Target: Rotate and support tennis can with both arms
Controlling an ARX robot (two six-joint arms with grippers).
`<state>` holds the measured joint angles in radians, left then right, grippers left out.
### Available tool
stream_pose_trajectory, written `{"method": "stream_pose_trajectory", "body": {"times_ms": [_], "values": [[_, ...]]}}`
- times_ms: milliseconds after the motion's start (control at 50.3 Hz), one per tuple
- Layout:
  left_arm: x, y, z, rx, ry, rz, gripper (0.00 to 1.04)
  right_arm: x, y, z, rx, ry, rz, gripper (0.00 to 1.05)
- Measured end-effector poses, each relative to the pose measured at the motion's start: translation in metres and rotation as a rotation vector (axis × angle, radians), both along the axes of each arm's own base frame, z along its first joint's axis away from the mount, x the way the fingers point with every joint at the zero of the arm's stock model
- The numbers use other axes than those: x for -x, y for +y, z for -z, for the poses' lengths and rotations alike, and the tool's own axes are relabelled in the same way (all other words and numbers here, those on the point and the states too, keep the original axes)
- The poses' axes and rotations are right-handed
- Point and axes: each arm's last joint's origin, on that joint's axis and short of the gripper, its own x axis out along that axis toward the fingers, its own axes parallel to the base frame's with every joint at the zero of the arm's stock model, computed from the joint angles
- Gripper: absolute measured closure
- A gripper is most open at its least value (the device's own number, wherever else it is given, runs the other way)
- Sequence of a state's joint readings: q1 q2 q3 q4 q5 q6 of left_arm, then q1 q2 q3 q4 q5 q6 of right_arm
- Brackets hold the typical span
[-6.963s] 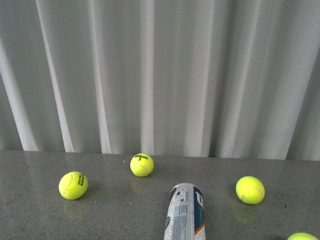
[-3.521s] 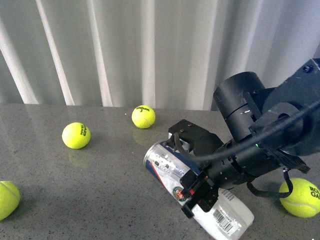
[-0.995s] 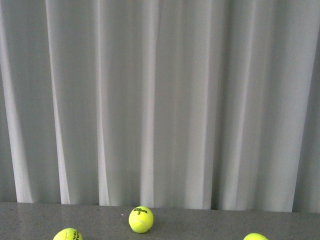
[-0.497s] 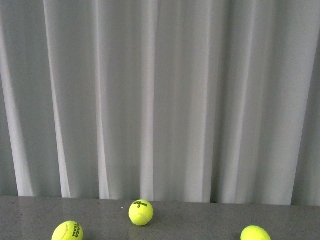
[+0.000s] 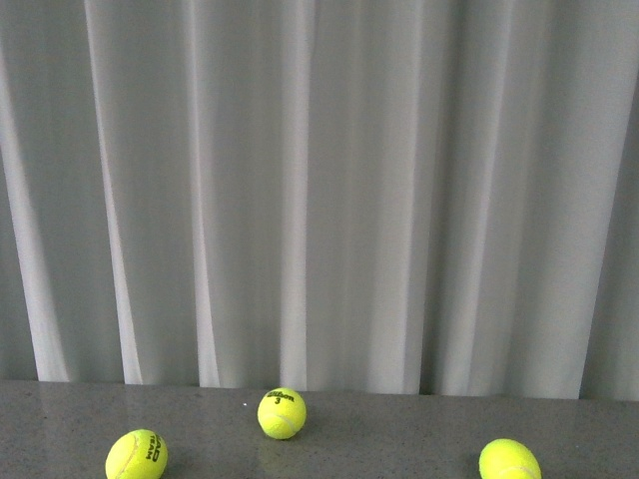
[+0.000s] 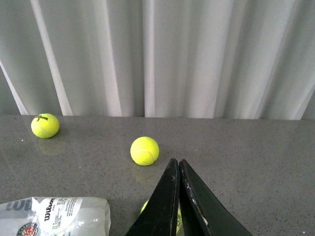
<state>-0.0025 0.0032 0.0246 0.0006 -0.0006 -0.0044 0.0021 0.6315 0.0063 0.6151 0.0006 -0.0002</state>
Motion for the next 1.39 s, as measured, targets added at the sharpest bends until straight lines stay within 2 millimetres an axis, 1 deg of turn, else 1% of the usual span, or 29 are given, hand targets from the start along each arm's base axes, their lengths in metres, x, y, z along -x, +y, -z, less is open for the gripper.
{"method": "stream_pose_trajectory", "body": {"times_ms": [378, 1094, 1174, 1214, 1393], "values": [[0.000, 0.000, 0.000, 0.000, 0.000, 0.000, 0.07, 0.014, 0.000, -0.004, 0.000, -0.014, -0.002, 1.01], [0.000, 0.000, 0.000, 0.000, 0.000, 0.000, 0.07, 0.029, 0.000, -0.004, 0.000, -0.018, -0.002, 1.01], [0.000, 0.000, 0.000, 0.000, 0.000, 0.000, 0.07, 0.037, 0.000, 0.001, 0.001, 0.018, -0.002, 1.01], [0.000, 0.000, 0.000, 0.000, 0.000, 0.000, 0.07, 0.039, 0.000, -0.001, 0.000, -0.012, -0.003, 1.01], [0.000, 0.000, 0.000, 0.000, -0.001, 0.000, 0.07, 0.040, 0.000, -0.001, 0.000, -0.011, -0.003, 1.01]]}}
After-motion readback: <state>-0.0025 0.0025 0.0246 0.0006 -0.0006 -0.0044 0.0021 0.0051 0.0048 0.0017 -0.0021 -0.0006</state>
